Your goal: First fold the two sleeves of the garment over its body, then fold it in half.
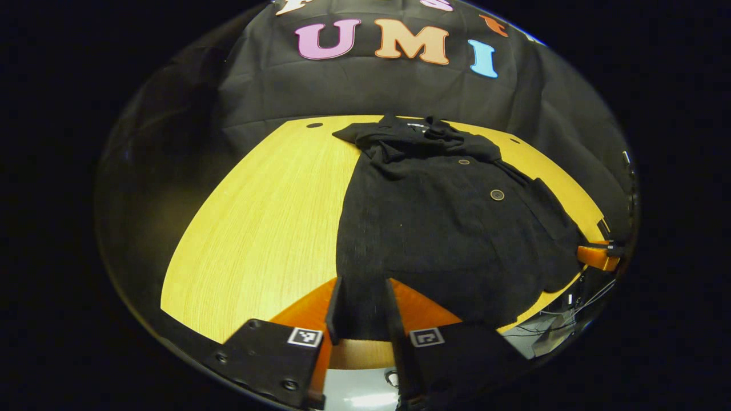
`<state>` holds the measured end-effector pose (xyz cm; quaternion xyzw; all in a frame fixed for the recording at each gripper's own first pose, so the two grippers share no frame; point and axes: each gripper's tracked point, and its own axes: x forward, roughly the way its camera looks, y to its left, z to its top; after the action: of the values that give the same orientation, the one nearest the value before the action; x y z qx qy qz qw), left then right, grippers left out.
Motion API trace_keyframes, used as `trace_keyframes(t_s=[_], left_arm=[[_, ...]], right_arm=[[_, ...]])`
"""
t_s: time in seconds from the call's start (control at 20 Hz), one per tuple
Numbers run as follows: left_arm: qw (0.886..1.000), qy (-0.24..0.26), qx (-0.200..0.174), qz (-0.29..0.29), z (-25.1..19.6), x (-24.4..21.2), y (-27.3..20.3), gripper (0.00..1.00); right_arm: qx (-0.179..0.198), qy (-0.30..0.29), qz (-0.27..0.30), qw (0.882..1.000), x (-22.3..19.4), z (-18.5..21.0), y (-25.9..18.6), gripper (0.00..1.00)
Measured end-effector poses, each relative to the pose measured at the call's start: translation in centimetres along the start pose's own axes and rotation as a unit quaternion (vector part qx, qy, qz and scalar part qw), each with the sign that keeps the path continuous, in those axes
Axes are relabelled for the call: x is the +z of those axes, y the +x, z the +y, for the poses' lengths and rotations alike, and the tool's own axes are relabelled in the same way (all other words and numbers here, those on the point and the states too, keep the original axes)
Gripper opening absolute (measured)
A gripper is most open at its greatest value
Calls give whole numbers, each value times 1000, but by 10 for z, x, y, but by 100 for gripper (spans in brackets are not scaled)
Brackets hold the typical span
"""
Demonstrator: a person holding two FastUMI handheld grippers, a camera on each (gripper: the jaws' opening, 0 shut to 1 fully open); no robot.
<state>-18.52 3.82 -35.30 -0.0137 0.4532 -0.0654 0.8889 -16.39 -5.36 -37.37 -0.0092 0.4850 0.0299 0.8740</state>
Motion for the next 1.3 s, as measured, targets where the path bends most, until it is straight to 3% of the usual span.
trace_keyframes(t_s=[0.1, 0.2, 0.35, 0.6, 0.8, 1.3], left_arm=[[999, -41, 3, 5, -1, 1, -1, 6], [998, -61, 3, -1, -4, 3, 0, 0], [997, -71, 29, 13, 5, 2, -3, 0], [994, -103, 43, -17, 3, 44, -15, 0], [992, -108, 45, -50, -5, 90, -23, 0], [990, -83, 34, -109, -24, 197, -18, 0]], right_arm=[[9, 18, 8, 1000, 0, 2, -1, 13], [22, 35, 11, 999, 2, 3, -1, 7], [31, 44, 19, 998, 5, 0, 0, 5], [69, 4, 3, 998, 34, 2, -11, 3], [92, -31, -50, 994, 83, -2, -20, 4], [119, -17, -144, 982, 192, -1, -32, 3]])
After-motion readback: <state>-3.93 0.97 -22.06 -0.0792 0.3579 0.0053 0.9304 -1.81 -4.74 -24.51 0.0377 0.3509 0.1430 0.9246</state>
